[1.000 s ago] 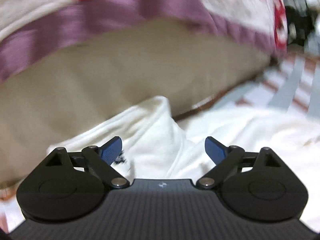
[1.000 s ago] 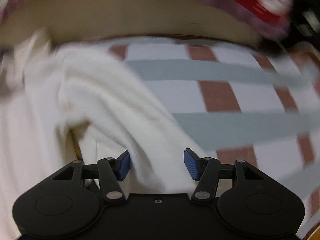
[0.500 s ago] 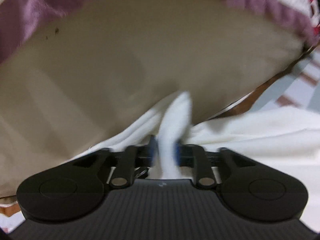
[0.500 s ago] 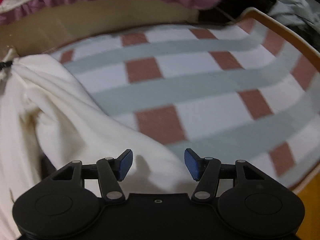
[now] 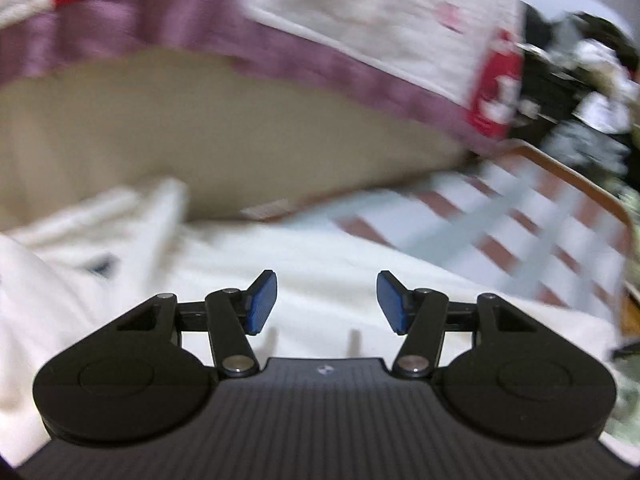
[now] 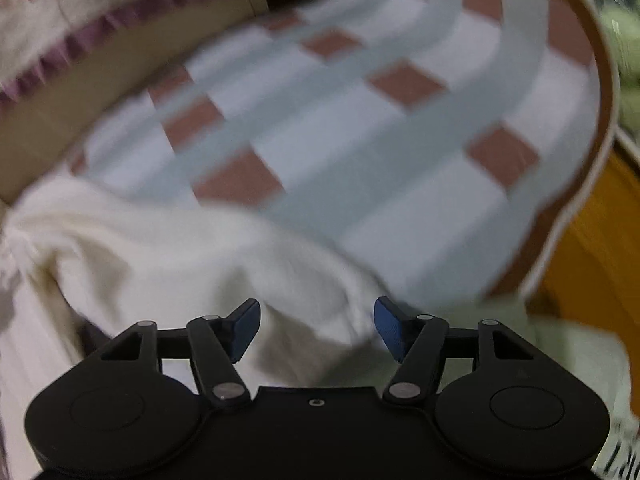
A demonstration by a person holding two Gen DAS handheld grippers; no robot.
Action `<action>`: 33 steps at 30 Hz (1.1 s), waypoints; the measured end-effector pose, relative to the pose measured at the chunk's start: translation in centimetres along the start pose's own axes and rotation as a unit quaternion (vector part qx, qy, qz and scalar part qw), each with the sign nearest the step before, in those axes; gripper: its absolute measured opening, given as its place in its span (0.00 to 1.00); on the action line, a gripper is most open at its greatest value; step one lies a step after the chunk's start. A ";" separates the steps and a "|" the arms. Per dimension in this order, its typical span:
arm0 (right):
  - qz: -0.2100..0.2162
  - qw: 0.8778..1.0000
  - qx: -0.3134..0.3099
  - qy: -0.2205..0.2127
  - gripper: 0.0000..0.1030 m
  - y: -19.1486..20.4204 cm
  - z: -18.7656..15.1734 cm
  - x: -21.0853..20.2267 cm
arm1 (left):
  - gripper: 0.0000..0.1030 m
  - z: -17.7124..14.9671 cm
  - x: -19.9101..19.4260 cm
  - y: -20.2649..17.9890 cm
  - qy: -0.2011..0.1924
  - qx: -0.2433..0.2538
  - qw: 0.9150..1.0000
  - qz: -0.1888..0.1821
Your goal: Fold clothes
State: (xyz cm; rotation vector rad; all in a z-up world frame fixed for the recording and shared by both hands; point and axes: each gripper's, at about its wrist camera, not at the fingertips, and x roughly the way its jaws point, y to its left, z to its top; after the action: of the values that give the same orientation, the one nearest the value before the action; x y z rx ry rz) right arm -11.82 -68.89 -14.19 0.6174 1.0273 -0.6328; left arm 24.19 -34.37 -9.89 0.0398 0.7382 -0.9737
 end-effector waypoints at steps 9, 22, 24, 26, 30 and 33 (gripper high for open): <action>-0.003 0.971 -0.101 -0.218 0.09 6.6 3.6 -6.7 | 0.53 -3.4 -1.2 -4.2 0.015 -0.013 1.000 0.009; -0.124 0.950 -0.176 -0.226 0.10 0.3 12.5 -2.9 | 0.56 -6.6 0.8 -9.6 0.086 0.024 0.996 0.017; -0.127 0.956 -0.159 -0.212 0.13 -0.9 13.0 -0.2 | 0.56 -7.0 1.0 -10.3 0.094 0.033 0.995 0.021; -0.139 0.965 -0.140 -0.172 0.32 -2.0 13.6 2.1 | 0.57 -7.3 0.8 -11.0 0.099 0.039 0.994 0.019; -0.159 0.976 -0.051 -0.139 0.56 -4.5 13.5 3.5 | 0.57 -8.1 0.3 -12.0 0.099 0.053 0.994 0.011; -0.050 0.985 0.046 -0.158 0.57 -6.5 11.9 1.5 | 0.57 -8.0 0.5 -12.8 0.088 0.065 0.994 0.000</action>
State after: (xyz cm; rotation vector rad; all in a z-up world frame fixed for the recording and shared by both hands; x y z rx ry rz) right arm -9.14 -82.07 -12.01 0.5268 0.7379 -0.8404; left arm 10.18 -39.37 -12.58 0.2414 0.8351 -1.0258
